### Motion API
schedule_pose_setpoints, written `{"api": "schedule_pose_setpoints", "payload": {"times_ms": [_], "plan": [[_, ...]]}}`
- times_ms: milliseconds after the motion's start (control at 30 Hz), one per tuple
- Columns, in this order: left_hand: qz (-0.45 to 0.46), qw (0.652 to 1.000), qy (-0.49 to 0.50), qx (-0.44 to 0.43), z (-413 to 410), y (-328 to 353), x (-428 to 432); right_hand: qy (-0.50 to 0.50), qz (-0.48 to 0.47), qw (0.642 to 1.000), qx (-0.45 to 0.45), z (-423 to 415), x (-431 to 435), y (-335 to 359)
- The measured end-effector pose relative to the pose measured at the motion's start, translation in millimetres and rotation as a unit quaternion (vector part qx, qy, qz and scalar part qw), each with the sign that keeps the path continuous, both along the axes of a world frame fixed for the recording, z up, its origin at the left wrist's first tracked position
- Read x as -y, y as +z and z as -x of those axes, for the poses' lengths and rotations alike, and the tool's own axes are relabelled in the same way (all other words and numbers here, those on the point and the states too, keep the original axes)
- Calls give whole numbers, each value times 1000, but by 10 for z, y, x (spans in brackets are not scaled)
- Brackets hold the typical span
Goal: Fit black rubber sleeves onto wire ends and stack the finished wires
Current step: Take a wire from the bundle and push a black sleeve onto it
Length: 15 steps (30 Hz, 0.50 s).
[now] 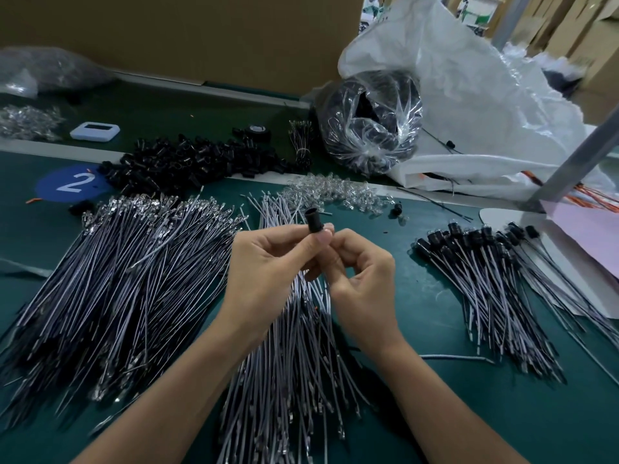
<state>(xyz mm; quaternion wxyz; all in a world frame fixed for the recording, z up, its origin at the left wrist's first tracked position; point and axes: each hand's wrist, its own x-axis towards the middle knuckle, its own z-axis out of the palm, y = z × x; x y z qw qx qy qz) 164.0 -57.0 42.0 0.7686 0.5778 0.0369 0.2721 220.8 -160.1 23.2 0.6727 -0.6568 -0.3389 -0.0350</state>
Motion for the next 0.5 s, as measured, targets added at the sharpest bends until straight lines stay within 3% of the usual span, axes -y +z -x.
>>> {"api": "schedule_pose_setpoints", "payload": {"times_ms": [333,500], "plan": [[39,999,32,19,15,2,24,27,-9,1000,0,78,-57,-28],[59,998,22,0,9,1,45,-14,23,999,38,73,-48,-53]]}}
